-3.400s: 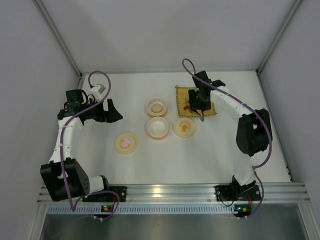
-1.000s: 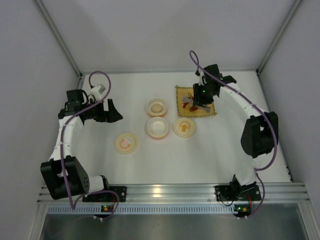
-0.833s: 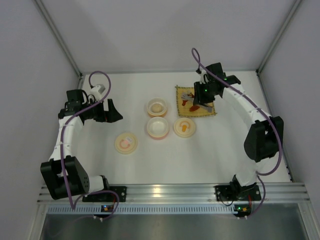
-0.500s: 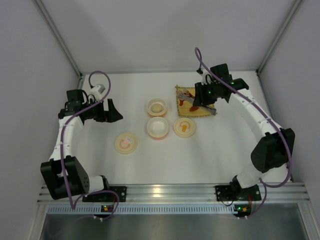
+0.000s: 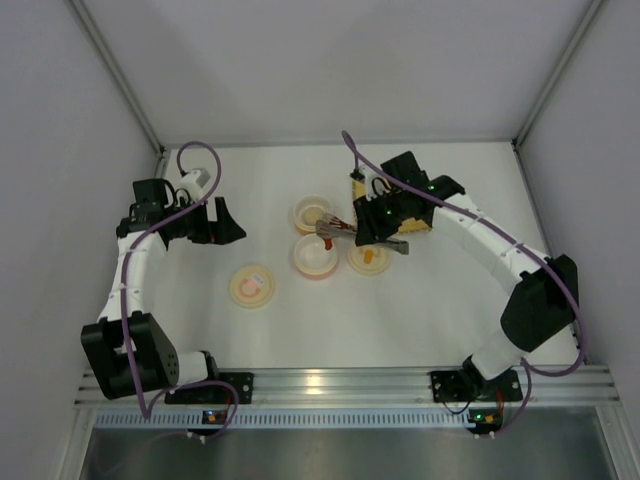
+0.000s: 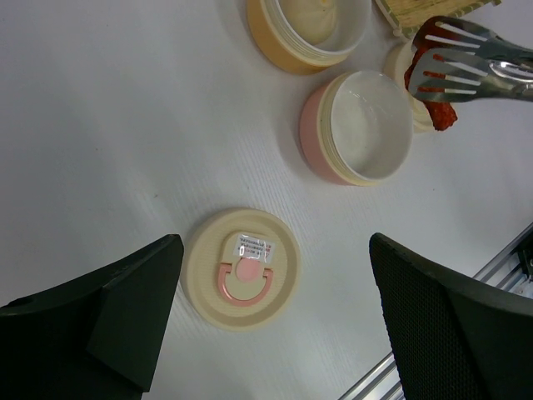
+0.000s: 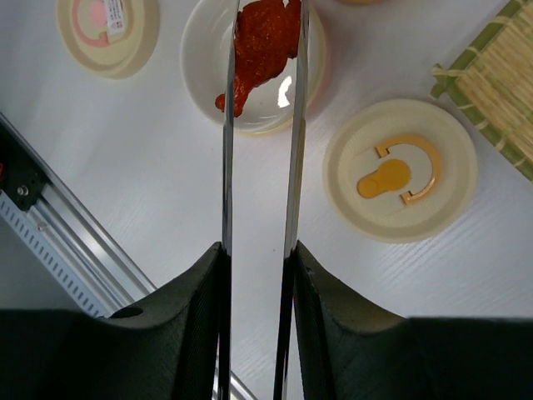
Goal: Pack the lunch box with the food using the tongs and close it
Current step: Place the fake food in the packing box.
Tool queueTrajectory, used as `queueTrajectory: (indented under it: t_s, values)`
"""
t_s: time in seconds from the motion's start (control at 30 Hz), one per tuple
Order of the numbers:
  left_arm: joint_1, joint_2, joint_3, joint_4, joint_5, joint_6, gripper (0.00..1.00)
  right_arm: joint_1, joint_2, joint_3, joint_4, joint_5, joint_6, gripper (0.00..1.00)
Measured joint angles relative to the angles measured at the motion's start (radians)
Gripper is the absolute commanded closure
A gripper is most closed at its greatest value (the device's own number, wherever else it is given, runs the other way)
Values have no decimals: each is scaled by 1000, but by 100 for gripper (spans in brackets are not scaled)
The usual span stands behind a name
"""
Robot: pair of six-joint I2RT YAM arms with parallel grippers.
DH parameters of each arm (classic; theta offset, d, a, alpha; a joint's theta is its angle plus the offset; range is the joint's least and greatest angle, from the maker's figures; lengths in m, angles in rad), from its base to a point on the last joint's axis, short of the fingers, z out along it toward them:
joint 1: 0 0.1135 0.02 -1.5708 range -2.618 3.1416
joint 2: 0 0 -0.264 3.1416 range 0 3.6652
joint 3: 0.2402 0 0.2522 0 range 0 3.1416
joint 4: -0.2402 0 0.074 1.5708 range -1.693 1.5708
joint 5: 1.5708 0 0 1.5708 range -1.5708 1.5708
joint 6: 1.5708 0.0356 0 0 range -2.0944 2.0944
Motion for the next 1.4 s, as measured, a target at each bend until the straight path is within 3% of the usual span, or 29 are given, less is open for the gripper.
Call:
queueTrajectory:
  t_s: [0.37,1.4]
  values:
    - [1,0,0,0,0,0,2,118,-9,-63,45,-6,-35,87]
    - [0,1,0,0,-4,5,2,131,-7,-242,317,60,-120,79]
